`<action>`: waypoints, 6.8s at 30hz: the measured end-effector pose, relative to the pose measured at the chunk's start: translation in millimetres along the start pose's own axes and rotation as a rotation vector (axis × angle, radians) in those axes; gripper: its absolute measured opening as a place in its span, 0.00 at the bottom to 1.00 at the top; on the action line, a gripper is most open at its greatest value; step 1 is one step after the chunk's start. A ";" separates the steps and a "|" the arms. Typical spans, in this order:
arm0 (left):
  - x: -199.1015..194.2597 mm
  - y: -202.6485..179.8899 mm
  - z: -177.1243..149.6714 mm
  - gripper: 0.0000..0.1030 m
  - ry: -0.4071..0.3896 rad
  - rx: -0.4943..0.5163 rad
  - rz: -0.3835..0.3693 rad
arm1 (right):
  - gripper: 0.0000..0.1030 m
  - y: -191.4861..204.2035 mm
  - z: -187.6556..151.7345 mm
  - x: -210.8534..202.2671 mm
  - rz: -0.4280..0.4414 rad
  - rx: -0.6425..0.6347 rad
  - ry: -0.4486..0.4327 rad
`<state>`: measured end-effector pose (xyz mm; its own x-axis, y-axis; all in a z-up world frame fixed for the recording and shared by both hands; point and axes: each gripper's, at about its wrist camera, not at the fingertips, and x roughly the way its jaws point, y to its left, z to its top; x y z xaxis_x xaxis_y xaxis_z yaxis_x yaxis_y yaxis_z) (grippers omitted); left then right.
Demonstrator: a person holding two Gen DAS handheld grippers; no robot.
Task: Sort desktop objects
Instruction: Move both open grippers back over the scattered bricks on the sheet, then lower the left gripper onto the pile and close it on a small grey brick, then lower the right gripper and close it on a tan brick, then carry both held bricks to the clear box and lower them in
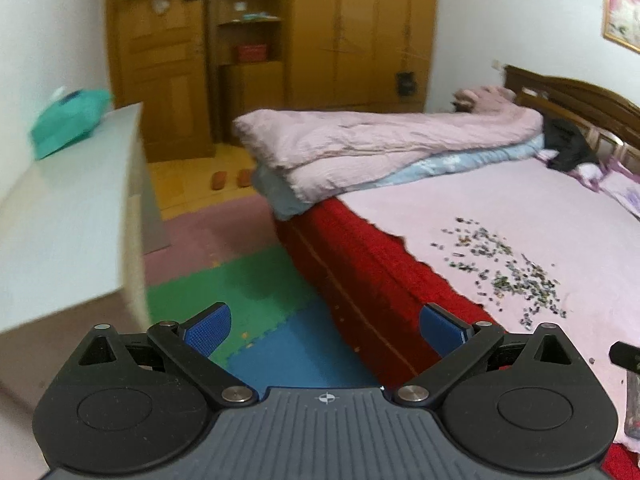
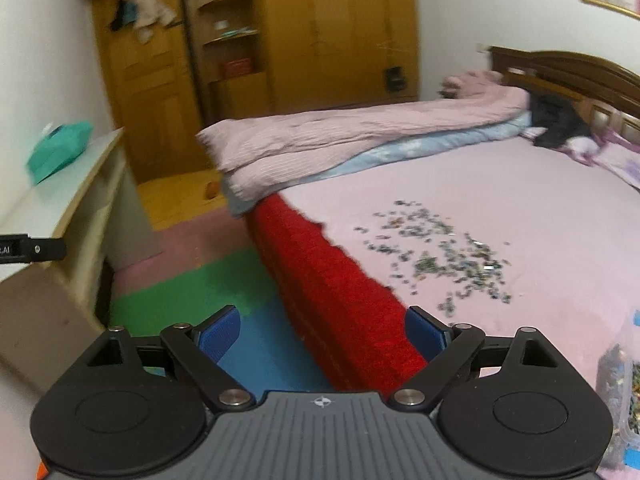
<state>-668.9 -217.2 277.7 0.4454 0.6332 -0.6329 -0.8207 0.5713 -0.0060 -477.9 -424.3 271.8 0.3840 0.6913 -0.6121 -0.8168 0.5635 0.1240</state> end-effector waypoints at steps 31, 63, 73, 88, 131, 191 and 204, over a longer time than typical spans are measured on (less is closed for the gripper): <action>391.6 -268.1 221.1 0.99 0.136 0.672 -0.510 | 0.92 -173.7 164.4 322.1 -0.464 0.452 0.115; 550.4 -375.0 163.4 0.99 0.376 0.977 -0.654 | 0.92 -215.9 130.2 451.8 -0.589 0.729 0.399; 577.5 -379.0 131.5 0.92 0.345 1.034 -0.646 | 0.76 -221.6 99.7 489.7 -0.569 0.723 0.438; 596.9 -435.8 76.6 0.46 0.343 1.156 -0.832 | 0.61 -239.6 72.3 506.5 -0.593 0.731 0.454; 602.0 -427.1 83.0 0.08 0.343 1.160 -0.876 | 0.40 -281.4 86.6 580.8 -0.462 0.565 0.442; 365.3 -491.2 100.6 0.08 0.124 1.161 -1.107 | 0.12 -253.6 110.7 270.4 -0.667 0.694 0.060; 233.0 -614.5 -0.8 0.08 0.118 1.211 -1.224 | 0.12 -341.7 17.7 108.4 -0.761 0.736 0.019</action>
<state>-61.1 -421.1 133.2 0.4847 -0.4415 -0.7551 0.6869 0.7266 0.0161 -149.6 -533.9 176.9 0.6731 0.0377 -0.7386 0.1003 0.9848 0.1417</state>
